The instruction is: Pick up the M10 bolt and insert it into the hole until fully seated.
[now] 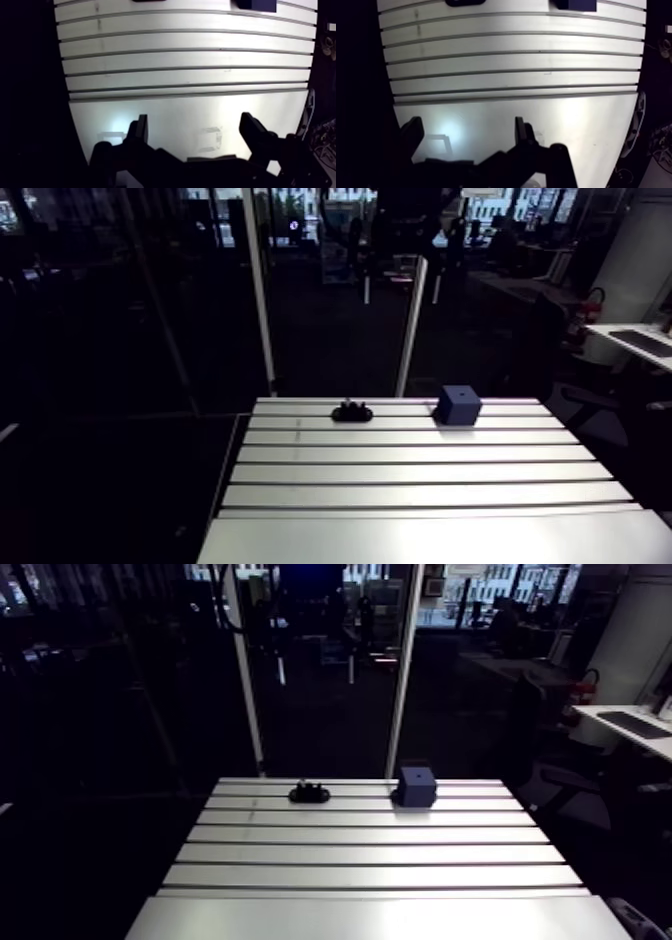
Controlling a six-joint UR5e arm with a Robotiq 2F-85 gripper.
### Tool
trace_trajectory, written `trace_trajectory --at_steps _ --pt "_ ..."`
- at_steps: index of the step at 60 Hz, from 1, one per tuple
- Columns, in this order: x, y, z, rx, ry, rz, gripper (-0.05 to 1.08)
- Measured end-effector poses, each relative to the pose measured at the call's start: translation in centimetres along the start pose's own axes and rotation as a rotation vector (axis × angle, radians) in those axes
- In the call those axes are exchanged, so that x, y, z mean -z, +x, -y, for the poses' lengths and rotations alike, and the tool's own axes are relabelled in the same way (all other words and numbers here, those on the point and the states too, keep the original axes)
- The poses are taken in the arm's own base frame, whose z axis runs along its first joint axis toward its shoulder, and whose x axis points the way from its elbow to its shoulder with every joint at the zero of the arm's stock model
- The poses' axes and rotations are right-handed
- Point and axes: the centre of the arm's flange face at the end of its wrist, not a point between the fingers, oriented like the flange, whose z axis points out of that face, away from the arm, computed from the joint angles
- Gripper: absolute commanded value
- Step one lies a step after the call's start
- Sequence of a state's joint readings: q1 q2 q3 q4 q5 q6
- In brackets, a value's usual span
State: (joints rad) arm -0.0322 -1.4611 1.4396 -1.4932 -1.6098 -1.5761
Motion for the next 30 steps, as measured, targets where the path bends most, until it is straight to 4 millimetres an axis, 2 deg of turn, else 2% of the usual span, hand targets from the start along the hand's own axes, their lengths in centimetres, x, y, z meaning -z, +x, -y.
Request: trace_trajectory --at_steps 15,30 --pt "0.1 2.5 2.5 0.024 0.026 -0.03 0.01" --pt "0.4 3.4 3.9 0.04 0.037 -0.046 0.01"
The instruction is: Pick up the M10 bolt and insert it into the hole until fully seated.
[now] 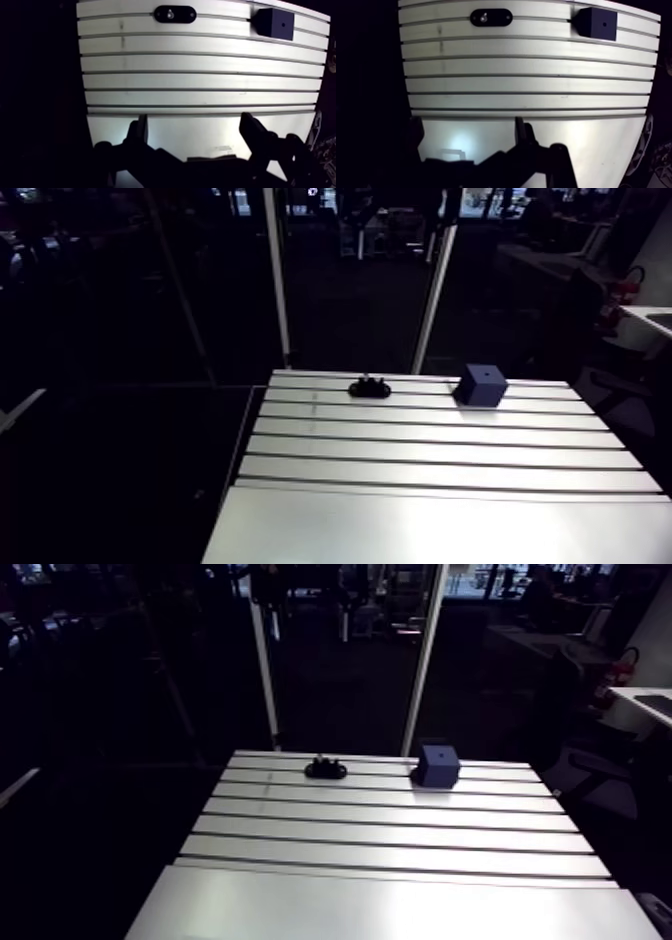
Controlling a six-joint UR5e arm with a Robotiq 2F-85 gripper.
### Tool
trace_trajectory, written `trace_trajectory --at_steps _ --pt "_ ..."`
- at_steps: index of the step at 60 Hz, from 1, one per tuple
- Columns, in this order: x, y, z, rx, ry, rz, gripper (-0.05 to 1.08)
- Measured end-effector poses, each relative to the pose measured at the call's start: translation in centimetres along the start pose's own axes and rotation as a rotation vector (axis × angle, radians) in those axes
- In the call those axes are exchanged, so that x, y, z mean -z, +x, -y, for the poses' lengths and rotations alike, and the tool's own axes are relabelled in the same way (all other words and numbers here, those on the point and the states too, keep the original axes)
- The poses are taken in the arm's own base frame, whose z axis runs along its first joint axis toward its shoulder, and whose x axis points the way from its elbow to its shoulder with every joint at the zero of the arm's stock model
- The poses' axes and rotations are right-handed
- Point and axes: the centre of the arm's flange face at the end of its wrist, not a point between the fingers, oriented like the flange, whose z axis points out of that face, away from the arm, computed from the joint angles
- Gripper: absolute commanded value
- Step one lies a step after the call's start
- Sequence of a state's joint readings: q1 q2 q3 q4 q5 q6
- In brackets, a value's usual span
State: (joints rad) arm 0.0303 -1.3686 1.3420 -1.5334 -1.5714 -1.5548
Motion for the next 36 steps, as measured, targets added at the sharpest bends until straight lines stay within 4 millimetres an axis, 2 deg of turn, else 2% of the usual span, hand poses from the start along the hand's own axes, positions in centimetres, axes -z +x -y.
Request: trace_trajectory --at_steps 12,24,36 --pt "-0.3 0.4 0.5 0.007 -0.001 -0.005 0.01" --pt "-0.9 1.7 0.6 0.011 -0.001 -0.049 0.01" --pt "-2.8 3.5 0.9 0.014 0.0 -0.107 0.01"
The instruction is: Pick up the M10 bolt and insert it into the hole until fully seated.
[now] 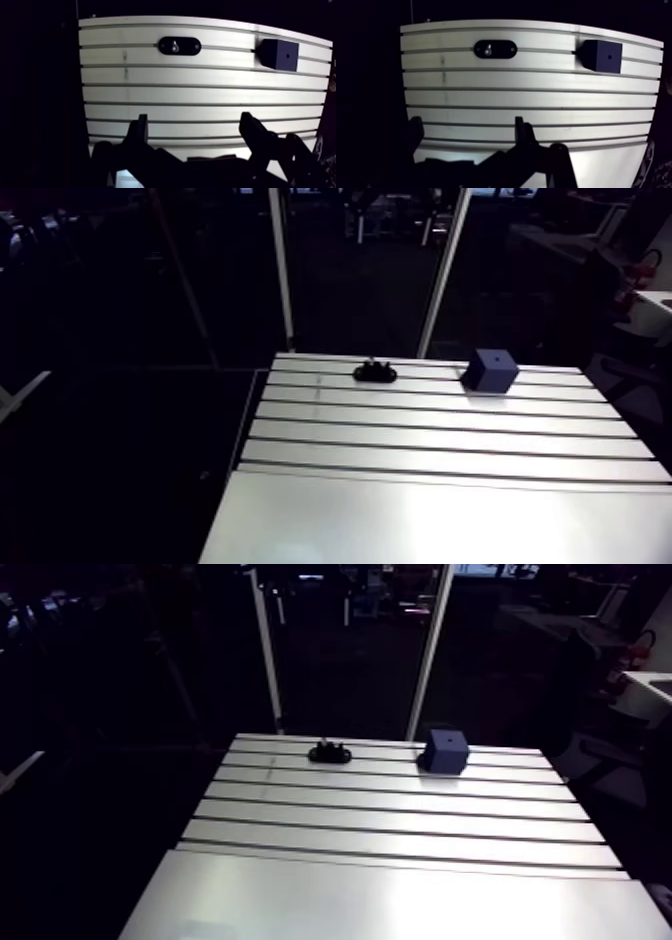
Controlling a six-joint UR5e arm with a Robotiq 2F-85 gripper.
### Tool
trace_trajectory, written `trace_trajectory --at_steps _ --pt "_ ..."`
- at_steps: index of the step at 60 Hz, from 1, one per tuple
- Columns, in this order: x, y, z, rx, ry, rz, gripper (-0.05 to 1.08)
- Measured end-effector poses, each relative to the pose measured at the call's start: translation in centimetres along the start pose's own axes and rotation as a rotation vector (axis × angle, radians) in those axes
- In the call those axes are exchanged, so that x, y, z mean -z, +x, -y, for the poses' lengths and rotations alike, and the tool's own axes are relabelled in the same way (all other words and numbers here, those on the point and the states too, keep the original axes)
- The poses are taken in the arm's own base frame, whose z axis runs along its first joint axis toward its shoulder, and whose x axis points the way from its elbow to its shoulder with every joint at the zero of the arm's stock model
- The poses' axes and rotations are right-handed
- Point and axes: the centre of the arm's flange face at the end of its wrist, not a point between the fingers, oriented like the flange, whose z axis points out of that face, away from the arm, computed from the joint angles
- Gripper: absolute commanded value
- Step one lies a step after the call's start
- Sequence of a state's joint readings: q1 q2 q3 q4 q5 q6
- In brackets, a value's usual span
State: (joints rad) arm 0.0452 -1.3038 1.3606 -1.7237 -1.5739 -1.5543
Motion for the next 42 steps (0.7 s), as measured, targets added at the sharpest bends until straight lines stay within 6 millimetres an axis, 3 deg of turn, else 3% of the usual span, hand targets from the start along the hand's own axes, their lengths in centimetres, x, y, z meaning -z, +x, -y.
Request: trace_trajectory --at_steps 17,42 --pt "-5.0 1.6 0.6 0.008 0.002 -0.084 0.01" --pt "-12.3 1.9 -0.9 -0.015 0.001 -0.115 0.01"
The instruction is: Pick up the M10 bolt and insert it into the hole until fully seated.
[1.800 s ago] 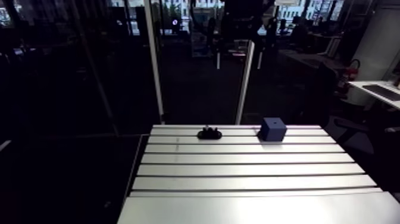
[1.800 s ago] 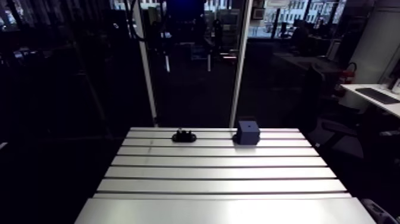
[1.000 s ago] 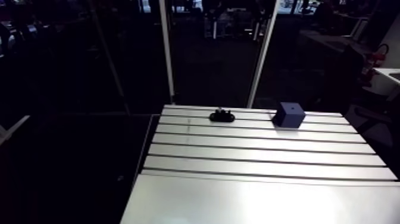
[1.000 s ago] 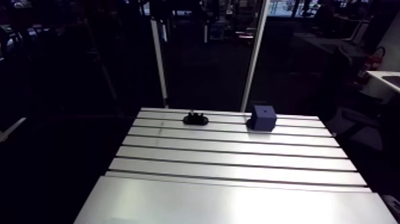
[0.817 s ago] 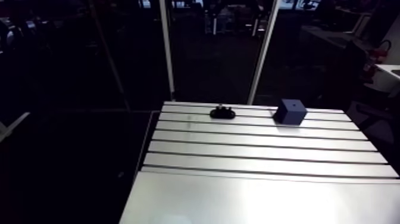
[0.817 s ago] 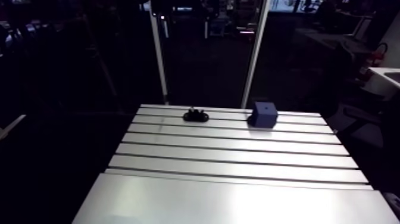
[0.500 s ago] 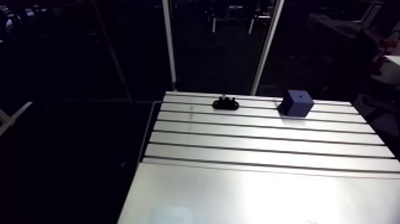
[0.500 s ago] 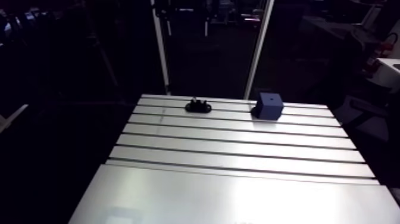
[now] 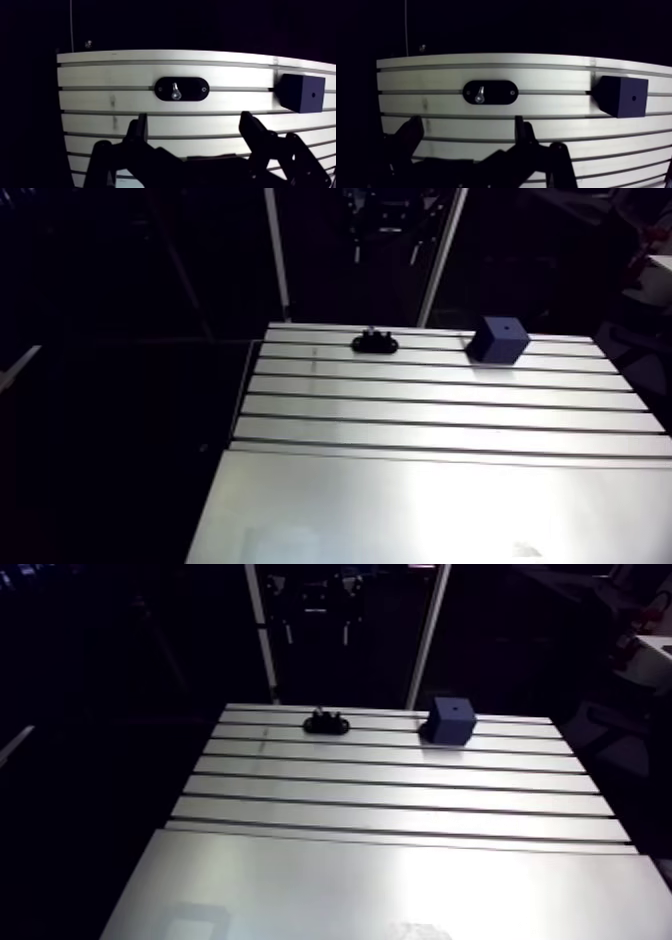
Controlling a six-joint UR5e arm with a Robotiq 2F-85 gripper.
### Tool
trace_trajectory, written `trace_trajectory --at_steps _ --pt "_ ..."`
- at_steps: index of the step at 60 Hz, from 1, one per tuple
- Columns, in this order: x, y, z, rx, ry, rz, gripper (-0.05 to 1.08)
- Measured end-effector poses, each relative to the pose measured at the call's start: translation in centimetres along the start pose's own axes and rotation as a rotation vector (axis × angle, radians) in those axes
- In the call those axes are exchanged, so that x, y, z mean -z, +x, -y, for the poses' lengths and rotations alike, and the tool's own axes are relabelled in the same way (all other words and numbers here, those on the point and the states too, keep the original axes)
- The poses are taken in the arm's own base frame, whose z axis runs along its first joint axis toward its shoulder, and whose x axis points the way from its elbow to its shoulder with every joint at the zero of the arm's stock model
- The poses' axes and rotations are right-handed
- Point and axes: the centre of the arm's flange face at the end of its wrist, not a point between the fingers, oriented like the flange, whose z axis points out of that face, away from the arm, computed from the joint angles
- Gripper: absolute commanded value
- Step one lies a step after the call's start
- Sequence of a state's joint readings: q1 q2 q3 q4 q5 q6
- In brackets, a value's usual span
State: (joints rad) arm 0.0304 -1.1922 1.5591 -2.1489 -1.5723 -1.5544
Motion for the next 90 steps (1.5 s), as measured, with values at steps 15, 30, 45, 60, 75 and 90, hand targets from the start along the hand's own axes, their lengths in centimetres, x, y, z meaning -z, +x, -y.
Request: trace_trajectory --at_steps 15,30,45,60,75,90 --pt "-2.9 0.0 -0.2 -0.004 0.01 0.031 0.26" --pt "-5.2 0.3 -0.1 -0.005 0.022 0.061 0.49" --pt "-7.0 0.3 -0.1 -0.005 0.022 0.088 0.49" --pt "-8.6 0.4 0.0 -0.004 0.02 0.109 0.49" --pt "-9.6 0.3 0.1 -0.001 0.019 0.122 0.49" --pt "-10.1 0.1 0.4 0.002 0.019 0.132 0.49"
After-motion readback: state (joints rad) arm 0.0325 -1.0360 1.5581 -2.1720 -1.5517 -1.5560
